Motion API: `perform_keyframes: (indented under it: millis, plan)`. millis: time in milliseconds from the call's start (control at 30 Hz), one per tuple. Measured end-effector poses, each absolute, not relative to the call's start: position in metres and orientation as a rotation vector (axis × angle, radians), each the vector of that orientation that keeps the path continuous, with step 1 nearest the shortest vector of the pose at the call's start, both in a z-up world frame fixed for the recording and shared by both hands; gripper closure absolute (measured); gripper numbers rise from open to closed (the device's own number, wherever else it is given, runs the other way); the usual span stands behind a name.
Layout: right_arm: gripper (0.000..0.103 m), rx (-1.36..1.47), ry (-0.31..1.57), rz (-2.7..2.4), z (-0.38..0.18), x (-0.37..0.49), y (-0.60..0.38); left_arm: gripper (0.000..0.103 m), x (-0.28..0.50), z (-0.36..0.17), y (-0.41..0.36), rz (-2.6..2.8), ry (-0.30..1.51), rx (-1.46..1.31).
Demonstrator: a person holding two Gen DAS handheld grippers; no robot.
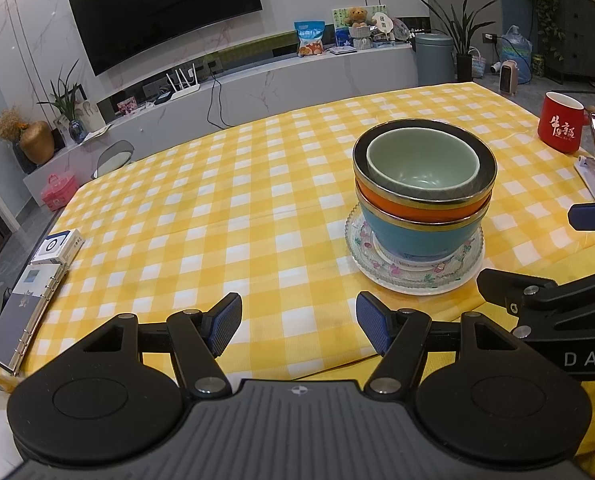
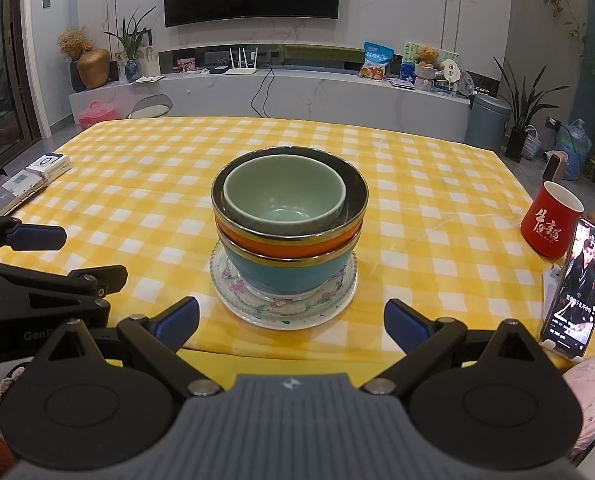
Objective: Organize plates and bowls
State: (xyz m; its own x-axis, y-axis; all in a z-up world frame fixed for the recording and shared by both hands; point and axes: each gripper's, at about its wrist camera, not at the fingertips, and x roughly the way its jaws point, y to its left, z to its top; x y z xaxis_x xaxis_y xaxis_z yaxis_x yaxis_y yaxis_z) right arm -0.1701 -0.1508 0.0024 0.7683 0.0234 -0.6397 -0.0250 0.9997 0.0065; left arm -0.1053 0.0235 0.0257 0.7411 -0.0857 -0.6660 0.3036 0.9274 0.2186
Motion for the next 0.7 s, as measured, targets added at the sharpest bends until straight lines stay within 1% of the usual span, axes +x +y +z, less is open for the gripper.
perform_keyframes:
  millis: [700]
  plan:
    - [0.006,0.0,0.704,0.032,-0.0025,-0.1677,-0.1519,0.026,-0.1057,0.025,0.0263,-0.219,0.712,0.328]
